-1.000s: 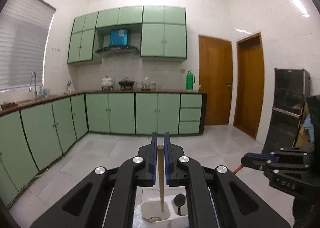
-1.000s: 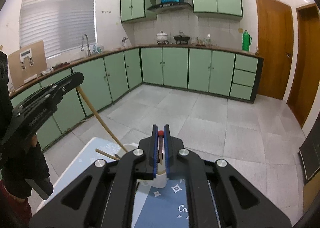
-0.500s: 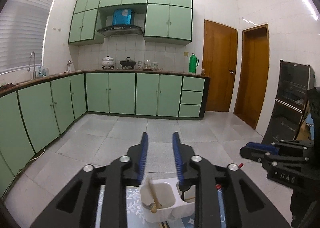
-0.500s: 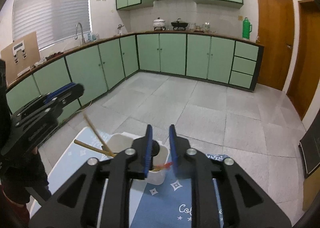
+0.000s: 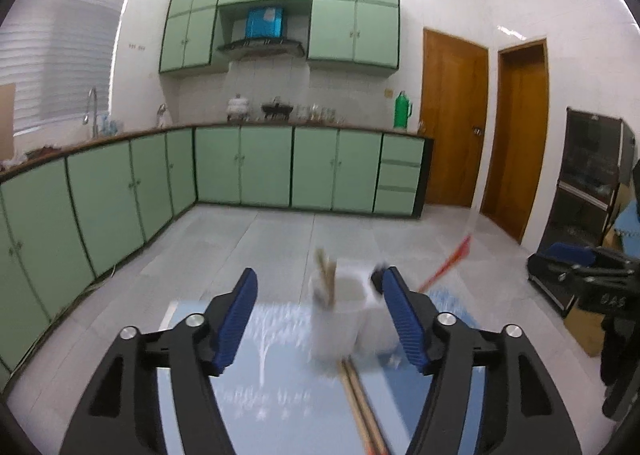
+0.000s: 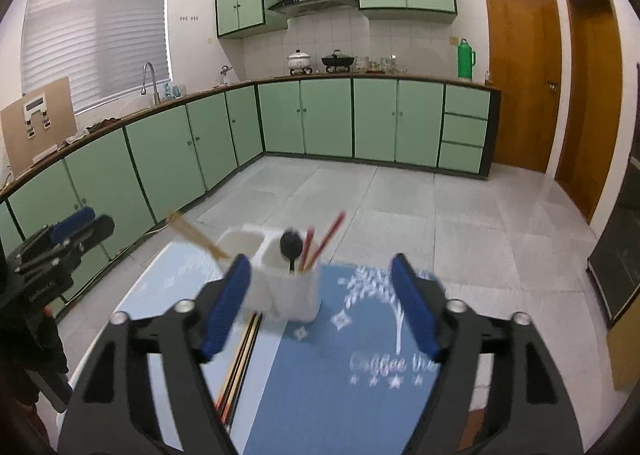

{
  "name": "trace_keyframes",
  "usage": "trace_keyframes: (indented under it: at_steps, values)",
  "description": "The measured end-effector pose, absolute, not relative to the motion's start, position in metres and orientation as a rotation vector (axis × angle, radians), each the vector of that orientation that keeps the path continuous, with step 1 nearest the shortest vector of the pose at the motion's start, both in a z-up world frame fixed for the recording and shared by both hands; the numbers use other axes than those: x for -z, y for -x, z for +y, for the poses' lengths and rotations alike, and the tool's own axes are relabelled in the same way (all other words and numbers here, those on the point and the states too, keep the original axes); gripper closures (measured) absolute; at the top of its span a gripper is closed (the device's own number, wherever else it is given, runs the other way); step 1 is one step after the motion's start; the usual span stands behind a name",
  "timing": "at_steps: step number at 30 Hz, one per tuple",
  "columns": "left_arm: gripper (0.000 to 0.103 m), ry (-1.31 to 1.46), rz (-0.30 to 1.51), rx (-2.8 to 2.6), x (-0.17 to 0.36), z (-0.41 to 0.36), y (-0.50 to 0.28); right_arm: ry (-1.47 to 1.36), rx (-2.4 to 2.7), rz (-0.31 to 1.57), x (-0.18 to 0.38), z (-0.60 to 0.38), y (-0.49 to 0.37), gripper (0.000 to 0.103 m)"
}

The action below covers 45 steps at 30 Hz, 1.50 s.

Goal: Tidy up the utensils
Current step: 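Withdraw both open tools back toward the remaining chopsticks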

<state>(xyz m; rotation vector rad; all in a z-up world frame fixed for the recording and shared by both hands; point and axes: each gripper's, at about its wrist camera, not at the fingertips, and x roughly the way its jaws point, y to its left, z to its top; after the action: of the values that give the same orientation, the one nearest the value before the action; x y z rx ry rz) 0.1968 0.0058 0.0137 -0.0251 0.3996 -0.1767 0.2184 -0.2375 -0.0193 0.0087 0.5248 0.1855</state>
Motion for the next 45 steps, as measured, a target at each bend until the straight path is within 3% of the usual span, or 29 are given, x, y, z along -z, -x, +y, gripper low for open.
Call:
trace_keyframes:
  at_steps: [2, 4, 7, 21, 37, 41, 45]
  values:
    - [0.032, 0.032, 0.444, 0.169, 0.003, 0.012, -0.186, -0.017, -0.182, 0.536, 0.032, -0.235, -0.206, 0.013]
    - [0.023, 0.036, 0.502, 0.159, 0.022, 0.017, -0.179, -0.025, -0.181, 0.549, 0.047, -0.233, -0.194, 0.011]
    - [0.02, 0.057, 0.575, 0.143, 0.047, 0.023, -0.17, -0.055, -0.191, 0.59, 0.072, -0.226, -0.181, 0.009]
    - [0.019, -0.003, 0.791, 0.109, 0.136, 0.024, -0.149, -0.042, -0.194, 0.746, 0.164, -0.188, -0.156, 0.008]
    - [0.019, -0.057, 0.89, 0.098, 0.175, 0.022, -0.146, 0.014, -0.189, 0.852, 0.212, -0.161, -0.148, 0.009]
    - [0.019, -0.054, 0.899, 0.095, 0.178, 0.025, -0.146, 0.031, -0.196, 0.871, 0.216, -0.155, -0.15, 0.021]
    - [0.019, -0.045, 0.904, 0.093, 0.179, 0.027, -0.146, 0.046, -0.194, 0.892, 0.222, -0.149, -0.151, 0.022]
